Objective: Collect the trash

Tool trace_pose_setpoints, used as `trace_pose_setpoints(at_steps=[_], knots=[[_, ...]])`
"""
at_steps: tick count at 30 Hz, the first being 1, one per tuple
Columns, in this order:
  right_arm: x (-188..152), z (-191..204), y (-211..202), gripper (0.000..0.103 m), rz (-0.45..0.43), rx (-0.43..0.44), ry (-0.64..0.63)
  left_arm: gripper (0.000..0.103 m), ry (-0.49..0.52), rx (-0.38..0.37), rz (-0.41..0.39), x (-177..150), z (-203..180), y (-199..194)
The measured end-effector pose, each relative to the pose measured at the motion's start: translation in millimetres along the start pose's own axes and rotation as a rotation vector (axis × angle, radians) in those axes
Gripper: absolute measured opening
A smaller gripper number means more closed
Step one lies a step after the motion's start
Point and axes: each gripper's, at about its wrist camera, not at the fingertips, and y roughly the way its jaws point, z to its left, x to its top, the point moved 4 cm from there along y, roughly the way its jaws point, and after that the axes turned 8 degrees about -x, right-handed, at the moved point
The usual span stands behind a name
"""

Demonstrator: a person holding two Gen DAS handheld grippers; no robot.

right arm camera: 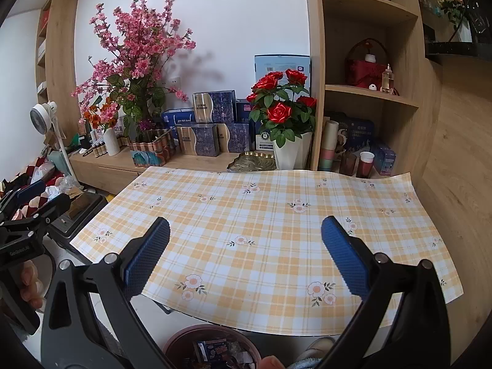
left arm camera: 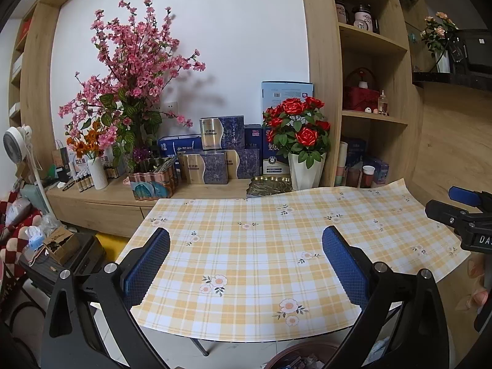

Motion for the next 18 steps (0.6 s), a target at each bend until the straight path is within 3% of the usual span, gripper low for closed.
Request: trace_pose_setpoints(at_steps=[18], knots=[[-8.1,3.4,0.2,0.097,0.014,0.004,0.007,0.097,0.015,0.030,0.006,-0.2,-0.6,-2.5]])
